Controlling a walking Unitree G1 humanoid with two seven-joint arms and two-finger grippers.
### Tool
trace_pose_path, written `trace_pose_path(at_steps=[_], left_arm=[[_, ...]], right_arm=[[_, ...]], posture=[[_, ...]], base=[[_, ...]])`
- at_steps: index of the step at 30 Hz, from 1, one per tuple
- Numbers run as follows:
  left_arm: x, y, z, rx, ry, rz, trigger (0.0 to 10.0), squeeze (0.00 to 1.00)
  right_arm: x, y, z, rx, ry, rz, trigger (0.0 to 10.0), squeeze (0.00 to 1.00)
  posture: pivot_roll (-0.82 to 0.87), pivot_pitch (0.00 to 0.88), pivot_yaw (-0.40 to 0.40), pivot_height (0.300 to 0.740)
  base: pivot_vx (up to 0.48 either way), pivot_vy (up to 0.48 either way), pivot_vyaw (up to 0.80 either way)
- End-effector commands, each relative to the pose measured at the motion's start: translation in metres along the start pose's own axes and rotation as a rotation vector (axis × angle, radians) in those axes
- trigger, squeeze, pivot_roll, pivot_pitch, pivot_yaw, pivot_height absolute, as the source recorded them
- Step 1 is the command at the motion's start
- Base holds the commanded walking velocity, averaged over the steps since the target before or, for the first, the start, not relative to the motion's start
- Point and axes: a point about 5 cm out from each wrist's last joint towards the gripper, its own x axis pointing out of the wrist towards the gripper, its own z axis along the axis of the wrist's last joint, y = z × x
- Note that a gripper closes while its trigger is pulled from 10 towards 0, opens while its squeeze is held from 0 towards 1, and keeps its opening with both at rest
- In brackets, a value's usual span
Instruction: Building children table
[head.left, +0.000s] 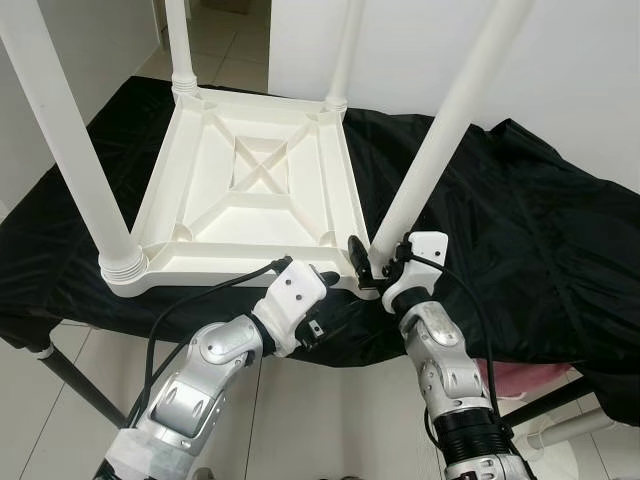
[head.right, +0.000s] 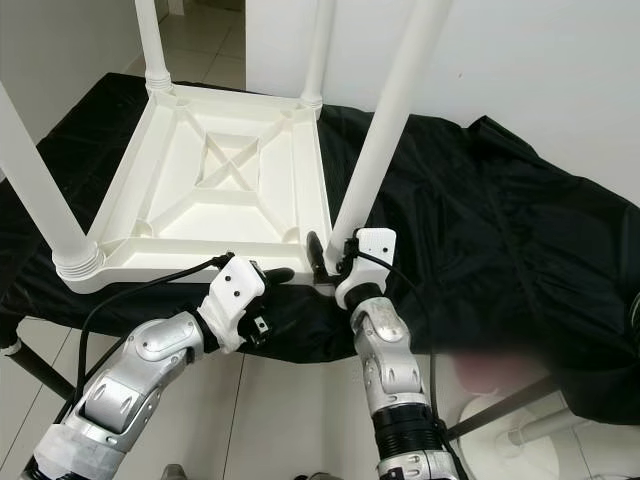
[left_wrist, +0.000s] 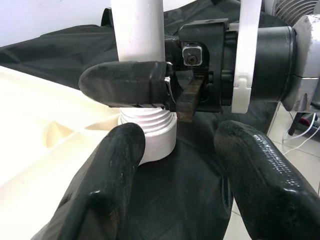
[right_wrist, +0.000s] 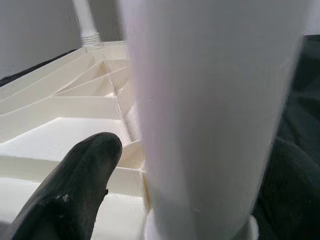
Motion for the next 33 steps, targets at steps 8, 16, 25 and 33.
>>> trace_pose_path(at_steps=[8,16,25,33], left_arm=[[-0.001,-0.004,-0.002,-0.012,0.005,-0.007,10.0,0.00],[0.002,-0.002,-0.002,0.000,0.005,-0.011,10.0,0.00],[0.005,-0.002,0.001,0.012,-0.002,-0.014,10.0,0.00],[0.005,-0.001,0.002,0.018,-0.004,-0.009,10.0,0.00]], right_arm=[[-0.005,-0.016,-0.004,-0.027,0.009,0.086,10.0,0.00],[0.001,-0.029,0.000,-0.151,0.039,0.320,10.0,0.00],[0.023,-0.031,0.006,-0.230,0.090,0.465,4.5,0.00],[0.026,-0.036,0.002,-0.255,0.143,0.505,0.0,0.00]], posture=[[0.07,0.075,-0.119,0.740],[0.06,0.071,-0.110,0.740],[0.08,0.060,-0.116,0.740],[0.09,0.057,-0.123,0.740]], base=[[0.000,0.000,0.00],[0.000,0.000,0.00],[0.000,0.000,0.00],[0.000,0.000,0.00]])
